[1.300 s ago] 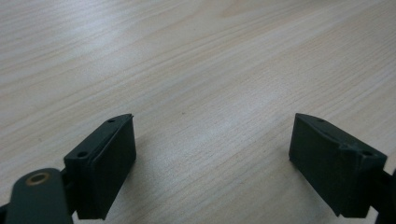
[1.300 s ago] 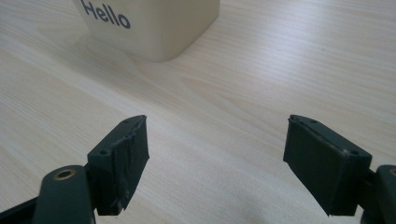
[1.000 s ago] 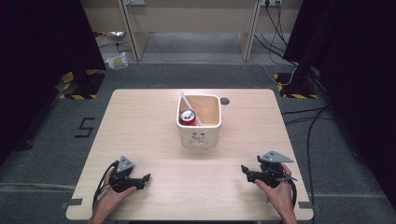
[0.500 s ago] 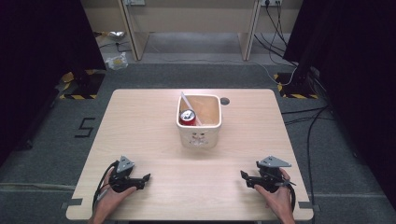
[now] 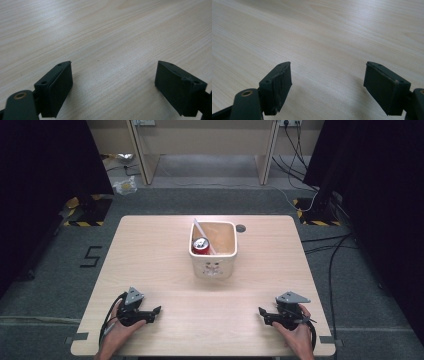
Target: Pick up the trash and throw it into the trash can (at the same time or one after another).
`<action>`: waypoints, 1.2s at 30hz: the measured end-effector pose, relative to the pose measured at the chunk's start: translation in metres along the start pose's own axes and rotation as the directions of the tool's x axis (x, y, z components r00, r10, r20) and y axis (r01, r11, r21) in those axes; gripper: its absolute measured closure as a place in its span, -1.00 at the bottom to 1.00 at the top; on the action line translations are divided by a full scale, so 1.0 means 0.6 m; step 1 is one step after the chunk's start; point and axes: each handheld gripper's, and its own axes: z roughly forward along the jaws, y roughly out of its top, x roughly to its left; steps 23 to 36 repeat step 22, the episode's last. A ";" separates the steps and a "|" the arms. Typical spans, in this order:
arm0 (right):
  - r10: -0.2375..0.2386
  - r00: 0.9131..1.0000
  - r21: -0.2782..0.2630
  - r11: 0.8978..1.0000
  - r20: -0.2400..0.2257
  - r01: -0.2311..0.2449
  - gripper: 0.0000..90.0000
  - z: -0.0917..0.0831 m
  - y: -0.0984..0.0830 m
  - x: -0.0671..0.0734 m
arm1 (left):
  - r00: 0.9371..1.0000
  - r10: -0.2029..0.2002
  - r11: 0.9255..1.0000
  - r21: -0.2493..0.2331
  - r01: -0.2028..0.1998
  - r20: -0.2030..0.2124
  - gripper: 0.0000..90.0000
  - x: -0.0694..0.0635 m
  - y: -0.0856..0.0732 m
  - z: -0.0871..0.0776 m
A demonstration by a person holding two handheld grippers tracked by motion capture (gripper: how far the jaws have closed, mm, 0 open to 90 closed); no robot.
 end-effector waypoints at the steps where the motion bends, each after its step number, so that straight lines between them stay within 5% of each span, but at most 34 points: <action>1: 0.002 1.000 0.002 1.000 -0.001 -0.002 -0.50 0.000 -0.001 0.001 | 1.000 0.000 1.000 0.000 0.000 0.000 -0.69 0.000 0.000 0.000; 15: -0.040 0.998 0.023 0.999 0.038 0.040 -0.68 0.006 -0.015 0.010 | 1.000 0.000 1.000 0.001 0.000 0.000 -0.69 0.000 0.000 0.000; 36: -0.040 0.998 0.025 0.999 0.042 0.039 -0.69 0.006 -0.015 0.011 | 1.000 0.000 1.000 0.000 0.000 0.000 -0.69 0.000 0.000 0.000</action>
